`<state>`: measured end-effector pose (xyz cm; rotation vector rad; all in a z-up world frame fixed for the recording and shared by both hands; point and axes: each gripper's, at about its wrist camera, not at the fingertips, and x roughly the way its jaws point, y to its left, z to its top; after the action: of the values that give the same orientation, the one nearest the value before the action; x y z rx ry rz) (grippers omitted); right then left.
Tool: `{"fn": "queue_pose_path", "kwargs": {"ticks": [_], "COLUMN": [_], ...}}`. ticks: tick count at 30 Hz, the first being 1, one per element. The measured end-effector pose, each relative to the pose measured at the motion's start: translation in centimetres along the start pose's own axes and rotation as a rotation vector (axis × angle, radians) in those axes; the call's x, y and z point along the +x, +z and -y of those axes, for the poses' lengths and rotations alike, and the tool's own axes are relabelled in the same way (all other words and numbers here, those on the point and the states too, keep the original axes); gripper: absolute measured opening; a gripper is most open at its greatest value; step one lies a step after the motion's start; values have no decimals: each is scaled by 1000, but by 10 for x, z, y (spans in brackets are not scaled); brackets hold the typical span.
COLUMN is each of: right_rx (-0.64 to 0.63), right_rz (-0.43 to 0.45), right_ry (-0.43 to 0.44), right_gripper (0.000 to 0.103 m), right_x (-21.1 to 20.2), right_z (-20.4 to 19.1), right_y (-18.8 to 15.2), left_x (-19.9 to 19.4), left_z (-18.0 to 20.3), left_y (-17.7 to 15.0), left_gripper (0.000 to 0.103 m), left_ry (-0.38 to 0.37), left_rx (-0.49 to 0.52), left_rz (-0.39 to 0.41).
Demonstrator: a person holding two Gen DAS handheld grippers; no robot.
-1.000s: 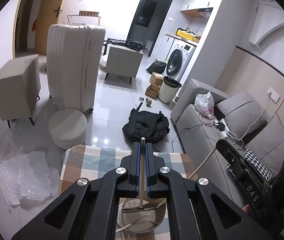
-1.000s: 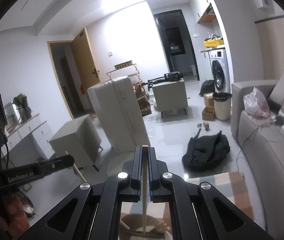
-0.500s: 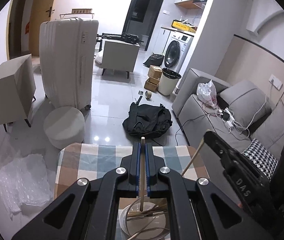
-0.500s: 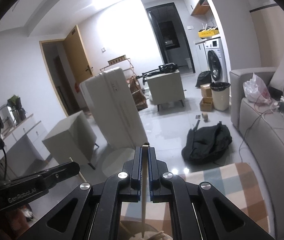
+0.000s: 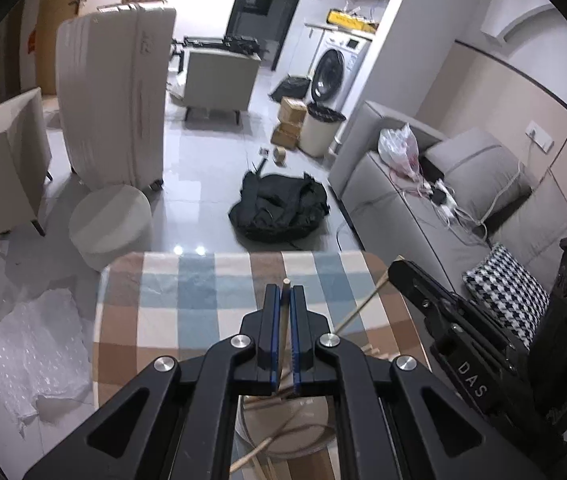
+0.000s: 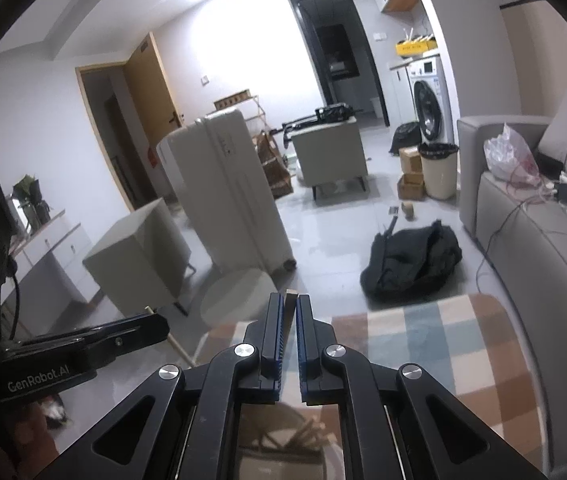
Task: Organize utensils
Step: 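Lower both chopsticks into the utensil holder and open both tools, then withdraw both open tools from the utensil holder toward the chopstick bundle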
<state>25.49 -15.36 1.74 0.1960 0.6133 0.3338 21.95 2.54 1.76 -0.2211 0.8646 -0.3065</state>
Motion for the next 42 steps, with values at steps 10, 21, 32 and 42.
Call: {"fn": "queue_pose_path", "kwargs": {"ticks": [10, 21, 32, 42], "right_rx": [42, 77, 24, 21], "right_rz": [-41, 13, 78, 110], "right_ry": [0, -4, 37, 40], "right_gripper": [33, 47, 63, 82], "right_x": [-24, -79, -136, -178], "right_z": [13, 12, -14, -19], "right_y": [-15, -12, -19, -40], "left_x": [-16, -54, -87, -105], "left_z": [-4, 4, 20, 30], "left_y": [-11, -27, -45, -69], "left_gripper": [46, 60, 73, 83], "left_ry": [41, 116, 150, 181], "left_rx": [-49, -68, -51, -29], "left_rz": [-44, 25, 90, 145]}}
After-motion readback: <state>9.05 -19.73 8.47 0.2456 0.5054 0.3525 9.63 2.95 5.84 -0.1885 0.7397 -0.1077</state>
